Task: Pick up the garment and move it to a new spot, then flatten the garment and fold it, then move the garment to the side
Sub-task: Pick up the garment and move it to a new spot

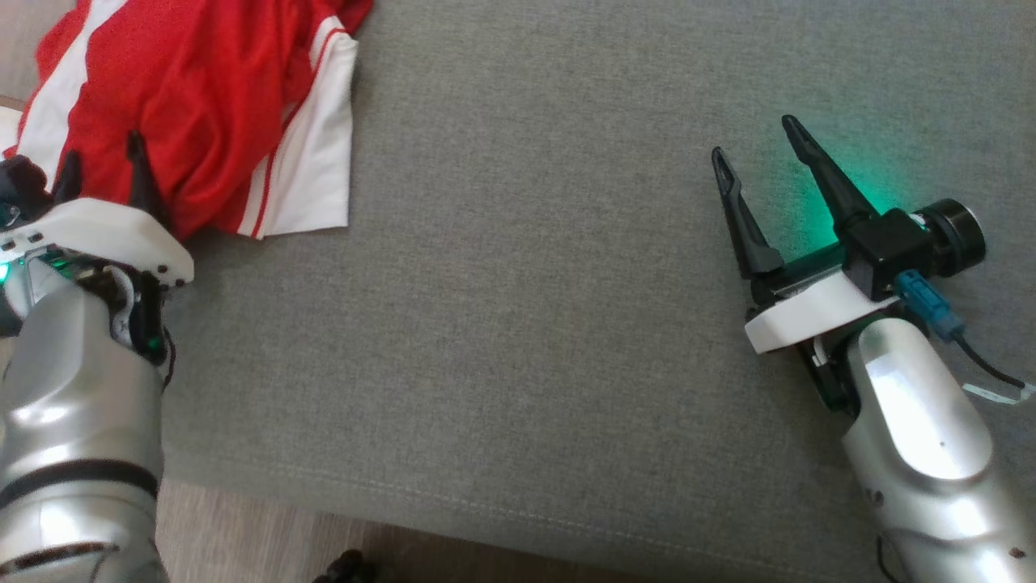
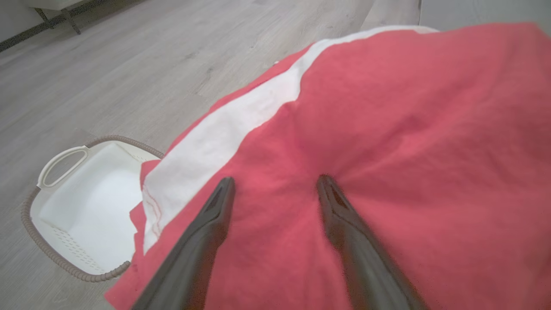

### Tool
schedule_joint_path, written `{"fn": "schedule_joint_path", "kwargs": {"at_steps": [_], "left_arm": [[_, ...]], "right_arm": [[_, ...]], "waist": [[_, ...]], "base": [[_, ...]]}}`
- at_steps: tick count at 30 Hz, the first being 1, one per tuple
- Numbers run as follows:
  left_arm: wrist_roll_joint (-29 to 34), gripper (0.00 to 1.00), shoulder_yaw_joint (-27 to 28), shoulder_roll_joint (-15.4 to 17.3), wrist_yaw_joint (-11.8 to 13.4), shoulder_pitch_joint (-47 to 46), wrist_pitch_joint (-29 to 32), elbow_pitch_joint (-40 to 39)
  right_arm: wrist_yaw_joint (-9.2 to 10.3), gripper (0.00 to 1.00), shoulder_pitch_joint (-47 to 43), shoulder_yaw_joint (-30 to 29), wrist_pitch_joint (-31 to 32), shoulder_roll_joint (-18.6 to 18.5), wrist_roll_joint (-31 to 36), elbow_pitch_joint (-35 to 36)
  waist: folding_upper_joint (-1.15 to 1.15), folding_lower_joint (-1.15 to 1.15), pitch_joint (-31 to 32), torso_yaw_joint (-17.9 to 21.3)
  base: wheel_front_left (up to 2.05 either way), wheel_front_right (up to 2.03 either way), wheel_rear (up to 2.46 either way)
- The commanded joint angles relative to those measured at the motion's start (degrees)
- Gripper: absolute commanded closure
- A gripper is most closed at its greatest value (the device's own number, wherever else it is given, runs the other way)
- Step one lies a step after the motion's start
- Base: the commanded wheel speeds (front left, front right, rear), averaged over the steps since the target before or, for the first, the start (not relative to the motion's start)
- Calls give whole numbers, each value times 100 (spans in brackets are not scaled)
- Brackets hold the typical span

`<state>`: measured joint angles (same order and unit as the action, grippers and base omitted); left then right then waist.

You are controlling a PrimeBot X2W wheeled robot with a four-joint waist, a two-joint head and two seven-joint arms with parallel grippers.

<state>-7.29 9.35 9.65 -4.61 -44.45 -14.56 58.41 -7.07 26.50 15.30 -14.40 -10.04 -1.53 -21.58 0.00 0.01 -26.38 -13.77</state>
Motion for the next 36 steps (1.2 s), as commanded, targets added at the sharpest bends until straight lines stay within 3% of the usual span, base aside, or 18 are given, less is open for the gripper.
{"fn": "schedule_joint_path", "kwargs": {"at_steps": [1,2,3,4,5,12,21,28,36], "left_arm": [[-18,0,128,366,-29,-177,-17,72],[-16,0,107,382,-40,-246,-18,218],[-16,29,92,392,-45,-298,-22,332],[-16,83,79,395,-47,-334,-26,424],[24,100,28,409,-28,-371,-35,513],[147,100,-16,499,71,-296,-42,-281],[447,100,-352,447,-30,-212,-43,-1858],[576,100,-948,9,-155,-213,-43,-2741],[384,100,-1777,-569,-242,-306,-43,-3220]], "right_arm": [[-42,0,20,74,-60,-8,-38,197],[-42,0,11,58,-60,-15,-40,196],[-42,0,1,39,-60,-19,-44,195],[-42,0,-11,16,-60,-19,-54,186],[-42,0,-34,-13,-60,-8,-68,167],[-42,0,-107,-83,-60,126,-116,123],[-42,0,-255,-69,-60,463,-274,35],[-42,0,-334,-56,-60,629,-367,61],[-42,0,-325,65,-60,705,-471,139]], "waist": [[0,-1,-42,44],[0,-1,-47,50],[0,-1,-49,54],[0,-1,-37,53],[0,-1,14,47],[0,-1,325,16],[0,-1,988,253],[0,-1,1338,883],[0,-1,1499,1958]], "base": [[0,0,0],[0,0,0],[0,0,0],[0,0,0],[0,0,0],[0,0,0],[0,0,0],[0,0,0],[0,0,0]]}}
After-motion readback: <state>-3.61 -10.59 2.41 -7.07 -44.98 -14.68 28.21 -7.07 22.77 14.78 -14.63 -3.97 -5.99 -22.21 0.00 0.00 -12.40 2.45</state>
